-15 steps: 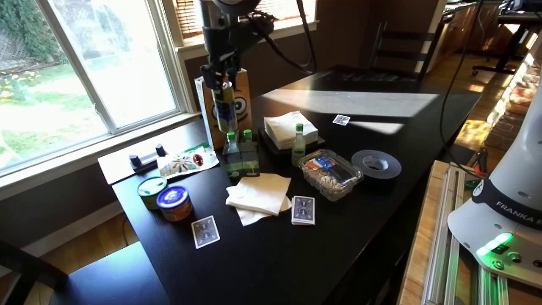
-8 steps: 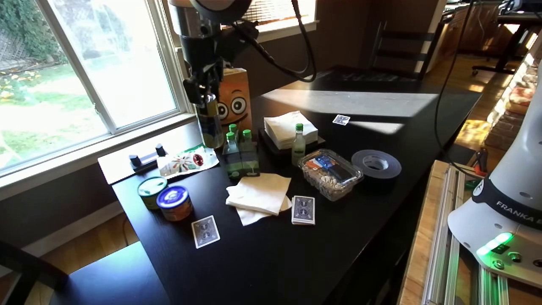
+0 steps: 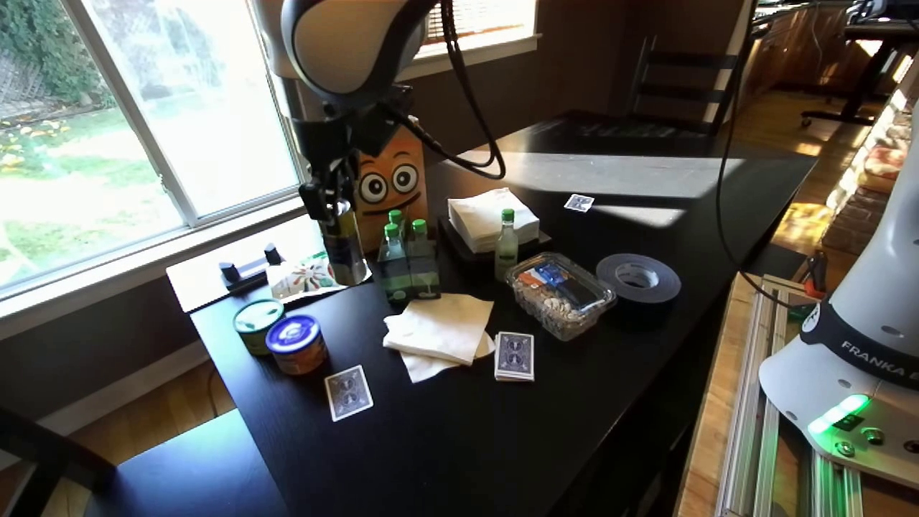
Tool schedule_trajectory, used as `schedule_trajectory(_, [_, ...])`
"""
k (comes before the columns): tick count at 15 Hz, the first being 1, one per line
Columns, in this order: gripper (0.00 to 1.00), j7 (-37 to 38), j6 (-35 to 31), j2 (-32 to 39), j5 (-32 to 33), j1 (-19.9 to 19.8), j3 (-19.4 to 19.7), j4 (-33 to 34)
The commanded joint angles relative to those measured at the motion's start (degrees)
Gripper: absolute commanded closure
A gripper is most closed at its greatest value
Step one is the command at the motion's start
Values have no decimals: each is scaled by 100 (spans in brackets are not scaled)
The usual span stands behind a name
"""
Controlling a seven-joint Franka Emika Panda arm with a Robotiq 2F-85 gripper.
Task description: Move the box of bottles to the right then remove the can from the box.
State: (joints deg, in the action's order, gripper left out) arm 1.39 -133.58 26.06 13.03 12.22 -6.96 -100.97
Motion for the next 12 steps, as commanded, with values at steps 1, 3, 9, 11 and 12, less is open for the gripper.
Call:
schedule_trajectory(1, [62,-530,389,831,-235,-34,-87,1038])
schedule_trajectory(3, [62,-766,594,1259,-328,-38,-121,1521])
schedule_trajectory(9, [62,-1125,743,2283,-380,-21,-153,2747])
schedule_trajectory(11, [62,-1193,850,2544,-415,-34,-137,3083])
schedule_trajectory(12, [62,-1224,917,2667,-433,-38,-131,3241])
